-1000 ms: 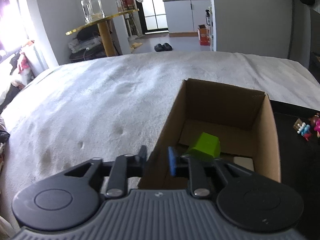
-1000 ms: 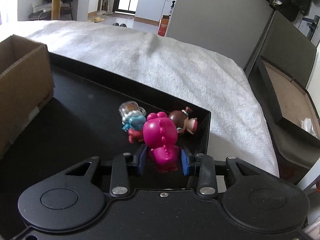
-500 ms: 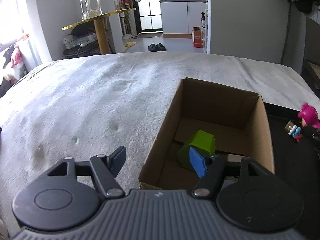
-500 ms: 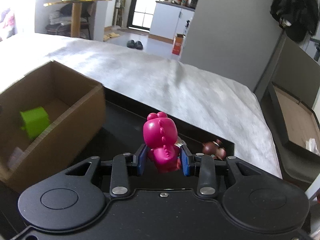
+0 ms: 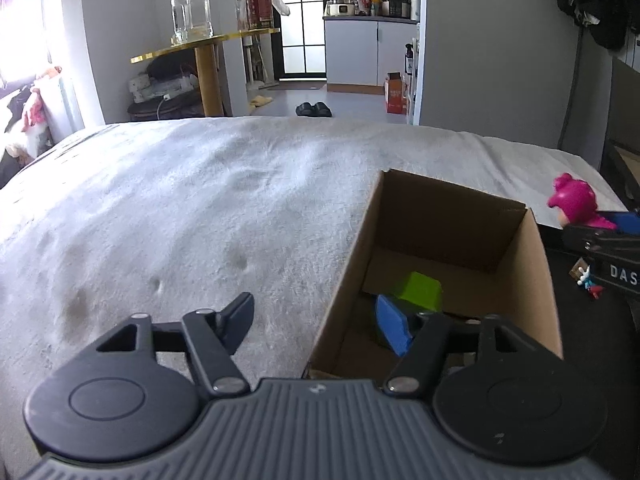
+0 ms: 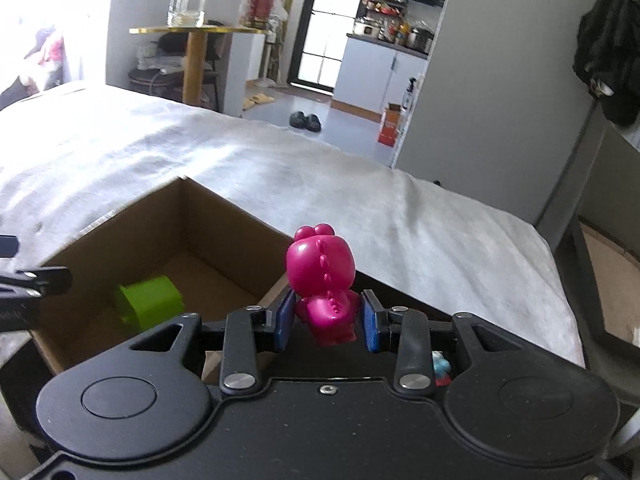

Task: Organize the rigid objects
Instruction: 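Carry the pink figure with the right gripper and release it into the box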

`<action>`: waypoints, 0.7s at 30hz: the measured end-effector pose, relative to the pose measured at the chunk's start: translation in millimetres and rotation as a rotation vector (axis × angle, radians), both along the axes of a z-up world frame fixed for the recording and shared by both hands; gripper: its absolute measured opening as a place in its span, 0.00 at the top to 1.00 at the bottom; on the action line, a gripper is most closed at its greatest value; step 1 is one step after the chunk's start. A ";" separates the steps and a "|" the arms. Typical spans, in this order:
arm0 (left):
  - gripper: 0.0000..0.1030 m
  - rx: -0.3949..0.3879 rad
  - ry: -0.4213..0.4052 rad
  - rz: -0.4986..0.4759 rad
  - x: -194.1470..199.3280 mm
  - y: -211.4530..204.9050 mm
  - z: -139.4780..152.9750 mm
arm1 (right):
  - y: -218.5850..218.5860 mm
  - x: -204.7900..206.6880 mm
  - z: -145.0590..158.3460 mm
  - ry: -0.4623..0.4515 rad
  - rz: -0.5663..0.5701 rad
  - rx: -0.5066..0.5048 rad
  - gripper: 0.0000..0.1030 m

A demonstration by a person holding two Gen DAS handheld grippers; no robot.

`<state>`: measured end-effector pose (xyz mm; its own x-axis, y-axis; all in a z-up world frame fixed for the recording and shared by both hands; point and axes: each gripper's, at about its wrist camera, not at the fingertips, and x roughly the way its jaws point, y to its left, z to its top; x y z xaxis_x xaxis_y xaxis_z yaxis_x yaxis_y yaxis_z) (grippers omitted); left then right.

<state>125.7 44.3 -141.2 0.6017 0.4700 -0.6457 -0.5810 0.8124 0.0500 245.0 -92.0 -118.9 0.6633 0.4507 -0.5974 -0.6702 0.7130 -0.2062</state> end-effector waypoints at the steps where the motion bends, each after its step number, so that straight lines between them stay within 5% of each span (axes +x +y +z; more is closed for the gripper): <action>1: 0.43 -0.010 -0.006 -0.001 -1.2 1.9 -0.7 | 4.8 -3.4 0.4 -0.003 0.009 -0.001 0.66; 11: 0.88 -0.054 -0.017 -0.057 -3.5 7.9 -7.5 | 35.8 -19.5 -2.3 -0.013 0.080 -0.043 0.66; 21: 0.89 -0.065 -0.036 -0.065 -4.5 9.4 -9.4 | 51.1 -29.8 -14.8 0.026 0.091 -0.062 0.55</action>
<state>121.2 53.6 -150.6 0.6530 0.3871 -0.6510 -0.5275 0.8492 -0.0241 215.2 -40.9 -133.7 0.6050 0.4704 -0.6424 -0.7375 0.6351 -0.2295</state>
